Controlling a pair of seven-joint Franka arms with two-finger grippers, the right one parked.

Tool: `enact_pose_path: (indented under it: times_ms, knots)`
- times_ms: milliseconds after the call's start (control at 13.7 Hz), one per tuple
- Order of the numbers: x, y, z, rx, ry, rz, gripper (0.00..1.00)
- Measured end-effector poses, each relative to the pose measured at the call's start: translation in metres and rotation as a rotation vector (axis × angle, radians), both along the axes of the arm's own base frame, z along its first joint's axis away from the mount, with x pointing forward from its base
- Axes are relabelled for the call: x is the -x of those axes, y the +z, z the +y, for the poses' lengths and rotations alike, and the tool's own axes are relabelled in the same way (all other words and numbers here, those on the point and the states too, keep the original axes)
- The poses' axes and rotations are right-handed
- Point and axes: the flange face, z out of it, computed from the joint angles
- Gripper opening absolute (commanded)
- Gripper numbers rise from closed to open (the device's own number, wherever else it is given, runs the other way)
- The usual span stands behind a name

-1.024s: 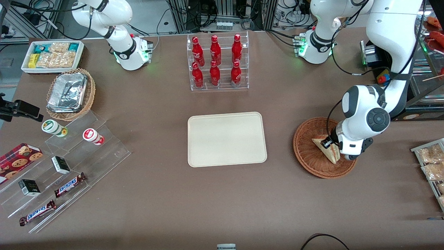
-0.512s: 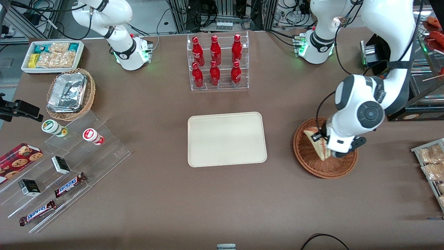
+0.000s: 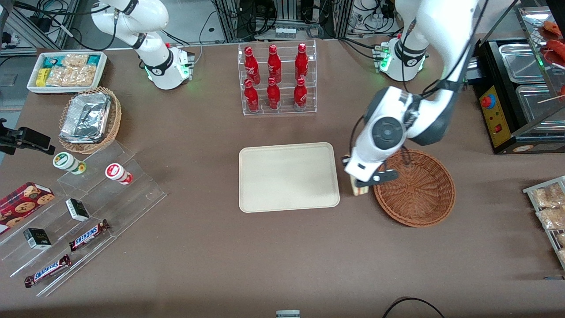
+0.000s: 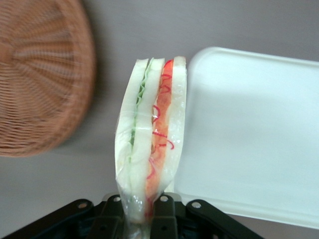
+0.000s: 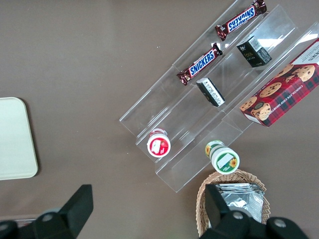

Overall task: Place sandwich from basket to tray
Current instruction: 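Lift the sandwich and carry it with the left gripper over the tray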

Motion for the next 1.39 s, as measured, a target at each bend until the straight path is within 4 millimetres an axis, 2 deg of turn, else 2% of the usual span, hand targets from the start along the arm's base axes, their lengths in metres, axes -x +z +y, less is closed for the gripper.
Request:
enact_pose_path:
  times_ms: [220,439,659,805,1024,1317,1390]
  knots:
    - [0.005,-0.013,-0.067,0.016,-0.007,-0.024,0.00]
    - [0.022,-0.042,-0.129,0.030,0.009,-0.043,0.00]
    - [0.041,-0.064,-0.172,0.051,0.017,-0.066,0.00]
    - [0.041,-0.075,-0.186,0.055,0.033,-0.068,0.00]
    - [0.035,-0.085,-0.189,0.056,0.039,-0.065,0.00]
    - [0.034,-0.085,-0.190,0.051,0.071,-0.065,0.01]
    - [0.034,-0.087,-0.189,0.048,0.078,-0.063,0.53]
